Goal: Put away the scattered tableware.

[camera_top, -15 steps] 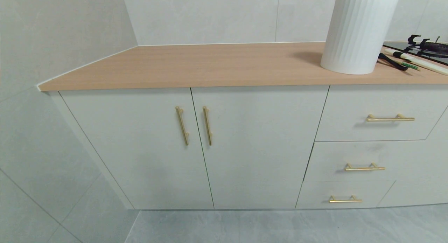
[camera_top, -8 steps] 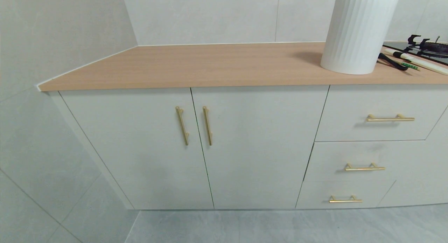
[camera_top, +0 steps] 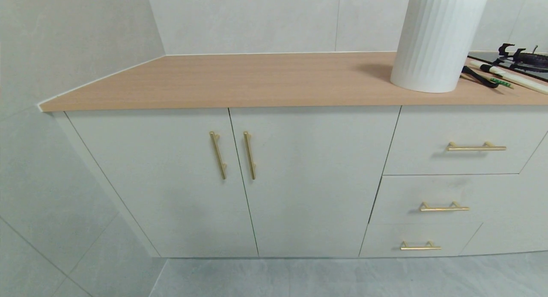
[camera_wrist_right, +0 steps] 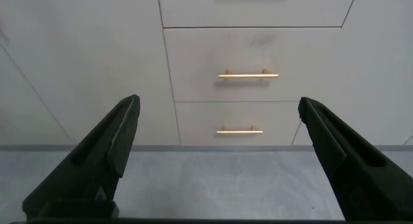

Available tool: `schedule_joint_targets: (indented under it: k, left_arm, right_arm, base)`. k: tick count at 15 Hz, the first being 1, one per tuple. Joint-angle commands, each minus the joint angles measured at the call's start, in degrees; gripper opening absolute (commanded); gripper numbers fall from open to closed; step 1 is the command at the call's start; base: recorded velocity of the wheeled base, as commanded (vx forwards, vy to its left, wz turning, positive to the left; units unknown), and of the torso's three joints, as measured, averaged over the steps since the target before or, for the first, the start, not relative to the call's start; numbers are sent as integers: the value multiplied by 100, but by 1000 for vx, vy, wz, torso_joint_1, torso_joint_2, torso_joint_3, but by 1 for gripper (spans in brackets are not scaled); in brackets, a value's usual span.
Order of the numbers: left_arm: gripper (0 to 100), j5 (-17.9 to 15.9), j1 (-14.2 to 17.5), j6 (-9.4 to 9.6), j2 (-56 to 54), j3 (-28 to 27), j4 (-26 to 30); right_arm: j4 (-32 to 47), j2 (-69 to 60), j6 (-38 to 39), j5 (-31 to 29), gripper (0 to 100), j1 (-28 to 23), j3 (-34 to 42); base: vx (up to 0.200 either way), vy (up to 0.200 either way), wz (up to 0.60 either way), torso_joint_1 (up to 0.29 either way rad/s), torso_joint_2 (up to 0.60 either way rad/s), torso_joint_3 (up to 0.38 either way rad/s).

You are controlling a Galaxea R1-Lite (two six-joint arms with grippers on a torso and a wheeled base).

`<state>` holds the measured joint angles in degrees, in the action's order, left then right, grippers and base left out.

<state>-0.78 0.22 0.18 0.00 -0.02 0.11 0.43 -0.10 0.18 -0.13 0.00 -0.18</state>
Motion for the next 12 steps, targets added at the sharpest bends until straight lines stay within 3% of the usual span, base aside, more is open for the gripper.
schedule_joint_targets:
  k: [1, 11, 12]
  left_arm:
    - [100, -1, 4, -1, 0, 2, -2]
    - [100, -1, 4, -9, 0, 2, -2]
    - [100, 8, 4, -9, 0, 2, -2]
  right_arm:
    - [1, 10, -1, -4, 100, 0, 1]
    - [1, 10, -1, -4, 100, 0, 1]
    - [1, 10, -1, -4, 100, 0, 1]
  base:
    - [0, -200, 0, 12, 2, -2]
    - [0, -200, 0, 5, 3, 3]
    - [0, 0, 0, 0, 0, 0]
